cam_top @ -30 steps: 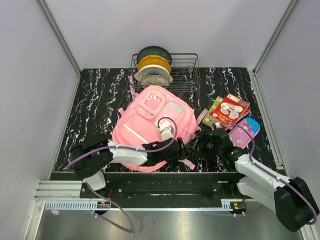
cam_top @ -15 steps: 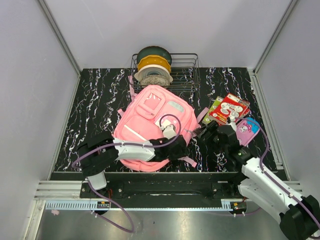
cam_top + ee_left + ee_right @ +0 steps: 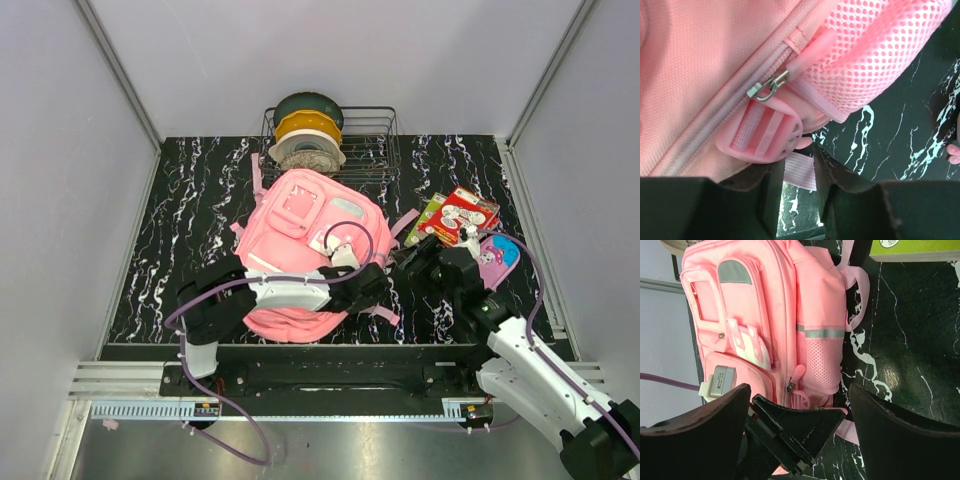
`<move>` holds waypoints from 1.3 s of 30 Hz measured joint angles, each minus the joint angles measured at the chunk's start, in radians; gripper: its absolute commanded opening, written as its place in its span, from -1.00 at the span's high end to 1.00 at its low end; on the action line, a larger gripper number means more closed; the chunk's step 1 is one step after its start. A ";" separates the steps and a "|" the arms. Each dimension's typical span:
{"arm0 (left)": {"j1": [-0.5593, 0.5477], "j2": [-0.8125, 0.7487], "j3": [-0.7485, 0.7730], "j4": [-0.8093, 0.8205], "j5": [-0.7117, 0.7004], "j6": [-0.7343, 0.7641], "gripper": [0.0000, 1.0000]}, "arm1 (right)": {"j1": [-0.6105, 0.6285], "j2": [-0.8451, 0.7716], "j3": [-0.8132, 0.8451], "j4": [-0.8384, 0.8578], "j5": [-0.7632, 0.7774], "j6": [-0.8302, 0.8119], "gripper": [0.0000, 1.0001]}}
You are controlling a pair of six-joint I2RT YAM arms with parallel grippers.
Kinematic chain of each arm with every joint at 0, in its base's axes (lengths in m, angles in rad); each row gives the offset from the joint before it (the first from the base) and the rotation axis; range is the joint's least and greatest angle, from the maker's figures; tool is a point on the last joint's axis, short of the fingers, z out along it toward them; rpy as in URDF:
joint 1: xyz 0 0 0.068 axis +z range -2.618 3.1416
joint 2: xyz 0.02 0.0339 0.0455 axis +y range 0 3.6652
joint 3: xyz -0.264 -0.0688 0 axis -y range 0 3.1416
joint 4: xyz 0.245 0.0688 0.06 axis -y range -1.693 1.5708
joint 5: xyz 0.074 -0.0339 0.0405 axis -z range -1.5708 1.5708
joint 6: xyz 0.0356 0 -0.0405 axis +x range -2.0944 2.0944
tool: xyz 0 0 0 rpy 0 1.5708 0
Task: Pack the student bag
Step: Unzip the student bag at the center of the board.
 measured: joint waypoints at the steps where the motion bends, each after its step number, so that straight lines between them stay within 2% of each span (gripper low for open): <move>1: 0.002 0.003 0.000 -0.003 0.000 -0.002 0.46 | 0.000 -0.007 0.000 -0.001 0.002 -0.002 -0.71; 7: 0.029 0.012 -0.019 0.048 0.013 0.003 0.79 | 0.000 0.000 0.000 -0.008 0.010 -0.018 -0.72; 10: 0.039 0.011 -0.035 0.090 0.016 0.002 0.78 | 0.000 0.004 0.000 -0.010 0.010 -0.025 -0.73; 11: 0.041 0.011 -0.036 0.101 0.016 0.002 0.84 | 0.000 0.004 0.000 -0.010 0.010 -0.027 -0.73; 12: 0.042 0.011 -0.040 0.109 0.016 0.003 1.00 | 0.000 0.004 0.000 -0.010 0.010 -0.030 -0.73; 17: 0.038 0.000 -0.060 0.126 -0.002 0.031 1.00 | 0.000 0.028 0.000 -0.009 0.008 -0.040 -0.73; 22: 0.036 -0.074 -0.174 0.198 -0.011 0.061 1.00 | 0.000 0.086 0.001 0.002 -0.012 -0.050 -0.73; 23: 0.036 -0.096 -0.203 0.206 -0.011 0.072 0.97 | 0.000 0.103 0.001 0.008 -0.021 -0.053 -0.74; 25: 0.036 -0.138 -0.247 0.208 -0.015 0.092 0.78 | 0.000 0.136 0.001 0.026 -0.038 -0.060 -0.74; 28: 0.036 -0.210 -0.324 0.210 -0.018 0.132 0.38 | 0.000 0.202 0.008 0.055 -0.072 -0.072 -0.74; 31: 0.035 -0.280 -0.383 0.200 -0.022 0.185 0.06 | 0.000 0.308 0.037 0.099 -0.138 -0.091 -0.72; 34: 0.032 -0.333 -0.420 0.188 -0.027 0.232 -0.14 | 0.000 0.446 0.090 0.155 -0.232 -0.123 -0.72; 35: 0.030 -0.348 -0.430 0.183 -0.027 0.245 -0.31 | 0.000 0.475 0.101 0.176 -0.254 -0.130 -0.72; 39: 0.022 -0.407 -0.467 0.161 -0.034 0.279 -0.49 | 0.000 0.589 0.151 0.267 -0.354 -0.155 -0.71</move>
